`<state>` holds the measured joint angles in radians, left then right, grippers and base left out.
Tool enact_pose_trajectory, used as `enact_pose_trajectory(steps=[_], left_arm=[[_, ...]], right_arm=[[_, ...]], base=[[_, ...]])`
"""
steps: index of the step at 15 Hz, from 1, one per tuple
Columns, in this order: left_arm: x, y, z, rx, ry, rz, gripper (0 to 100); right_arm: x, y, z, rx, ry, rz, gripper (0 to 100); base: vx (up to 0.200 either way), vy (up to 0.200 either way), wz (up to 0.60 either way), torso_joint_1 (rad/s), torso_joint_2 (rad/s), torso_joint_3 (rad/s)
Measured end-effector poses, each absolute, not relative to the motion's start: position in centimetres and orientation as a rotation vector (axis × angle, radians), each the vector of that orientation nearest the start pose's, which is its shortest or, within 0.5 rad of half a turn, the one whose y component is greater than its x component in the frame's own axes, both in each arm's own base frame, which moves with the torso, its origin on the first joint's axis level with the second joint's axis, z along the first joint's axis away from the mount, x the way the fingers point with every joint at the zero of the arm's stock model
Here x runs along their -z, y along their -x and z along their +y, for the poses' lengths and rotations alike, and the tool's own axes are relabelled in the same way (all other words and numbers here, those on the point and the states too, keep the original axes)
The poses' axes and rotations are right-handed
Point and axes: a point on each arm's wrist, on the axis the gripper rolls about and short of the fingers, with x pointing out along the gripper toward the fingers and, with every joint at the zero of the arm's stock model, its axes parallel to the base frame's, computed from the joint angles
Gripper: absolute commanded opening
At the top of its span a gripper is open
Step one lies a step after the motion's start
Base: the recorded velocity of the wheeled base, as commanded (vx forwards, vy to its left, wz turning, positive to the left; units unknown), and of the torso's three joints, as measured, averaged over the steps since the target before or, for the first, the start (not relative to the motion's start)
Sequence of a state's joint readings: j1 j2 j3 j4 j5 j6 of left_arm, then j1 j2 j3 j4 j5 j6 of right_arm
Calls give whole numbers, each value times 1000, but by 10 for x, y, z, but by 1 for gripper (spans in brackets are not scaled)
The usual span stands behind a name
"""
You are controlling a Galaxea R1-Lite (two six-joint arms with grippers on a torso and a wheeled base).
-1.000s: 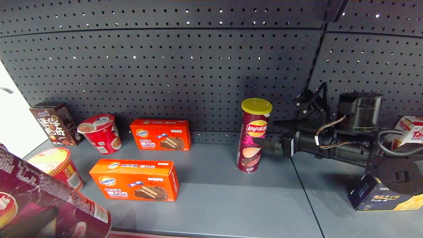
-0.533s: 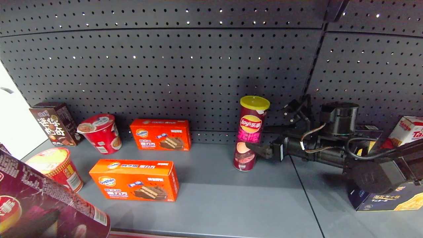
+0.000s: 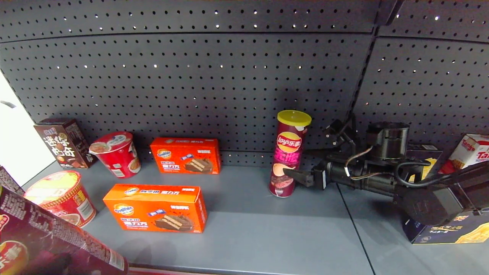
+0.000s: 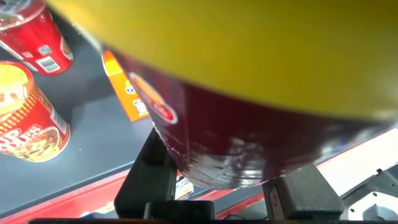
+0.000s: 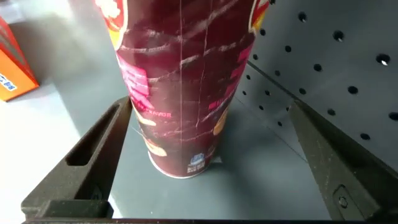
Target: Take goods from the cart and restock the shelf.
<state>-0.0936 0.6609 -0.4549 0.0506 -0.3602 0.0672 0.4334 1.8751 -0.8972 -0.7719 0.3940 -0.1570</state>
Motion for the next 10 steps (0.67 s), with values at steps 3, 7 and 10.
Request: enact_pose_trajectory(steps=[3, 7, 10], left_arm=[[-195, -45, -12, 460, -31, 241, 0], [-194, -44, -12, 460, -30, 241, 0], [-190, -43, -12, 460, -30, 248, 0]], right_arm=[[-163, -310, 152, -835, 152, 150, 100], [-163, -303, 148, -835, 153, 158, 100], [-163, -295, 144, -835, 153, 164, 100]], base=[[0, 0, 0, 0, 0, 0], [0, 0, 0, 0, 0, 0], [0, 0, 0, 0, 0, 0]])
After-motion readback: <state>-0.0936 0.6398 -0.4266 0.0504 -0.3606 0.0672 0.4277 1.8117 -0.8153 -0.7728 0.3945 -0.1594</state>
